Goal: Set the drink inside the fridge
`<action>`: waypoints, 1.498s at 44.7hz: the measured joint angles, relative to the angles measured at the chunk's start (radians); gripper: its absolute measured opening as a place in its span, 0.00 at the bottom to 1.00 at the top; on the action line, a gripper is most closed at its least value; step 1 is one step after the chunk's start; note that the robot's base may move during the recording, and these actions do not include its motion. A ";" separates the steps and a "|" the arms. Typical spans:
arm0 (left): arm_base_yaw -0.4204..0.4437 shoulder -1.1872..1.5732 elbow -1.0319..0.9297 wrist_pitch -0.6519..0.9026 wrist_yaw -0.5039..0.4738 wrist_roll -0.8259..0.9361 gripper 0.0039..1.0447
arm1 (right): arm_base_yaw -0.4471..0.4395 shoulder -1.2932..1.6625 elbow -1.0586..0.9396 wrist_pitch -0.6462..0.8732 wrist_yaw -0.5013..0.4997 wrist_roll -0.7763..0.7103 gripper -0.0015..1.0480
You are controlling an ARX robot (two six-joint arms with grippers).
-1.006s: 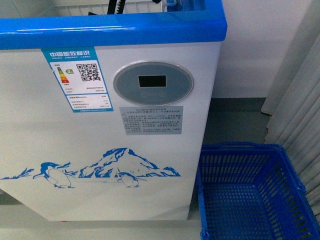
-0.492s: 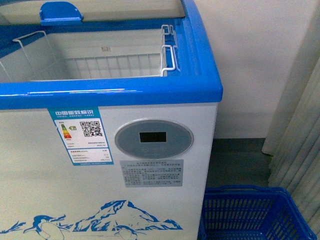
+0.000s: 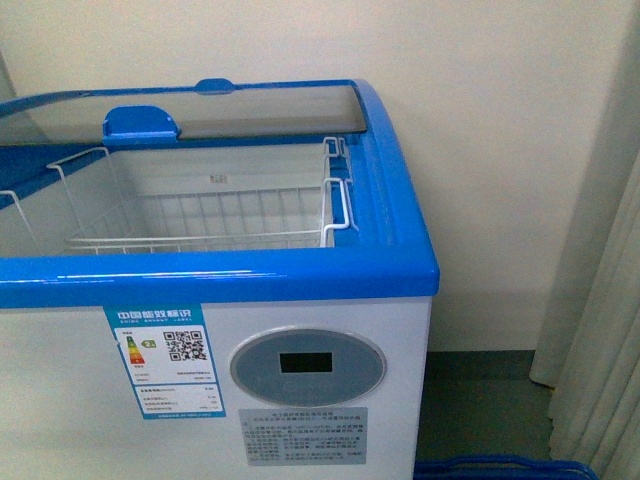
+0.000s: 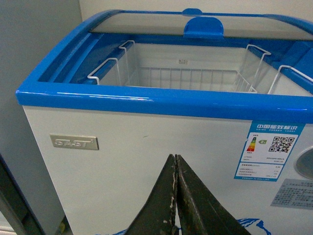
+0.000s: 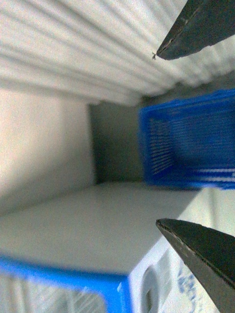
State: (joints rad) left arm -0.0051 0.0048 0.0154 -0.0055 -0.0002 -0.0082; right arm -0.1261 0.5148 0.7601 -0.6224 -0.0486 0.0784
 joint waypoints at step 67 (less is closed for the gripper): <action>0.000 0.000 0.000 0.000 0.000 0.000 0.18 | 0.123 -0.508 -0.723 0.620 0.047 -0.076 0.13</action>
State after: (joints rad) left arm -0.0051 0.0044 0.0154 -0.0055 0.0002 -0.0078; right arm -0.0032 0.0067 0.0372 -0.0025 -0.0017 0.0025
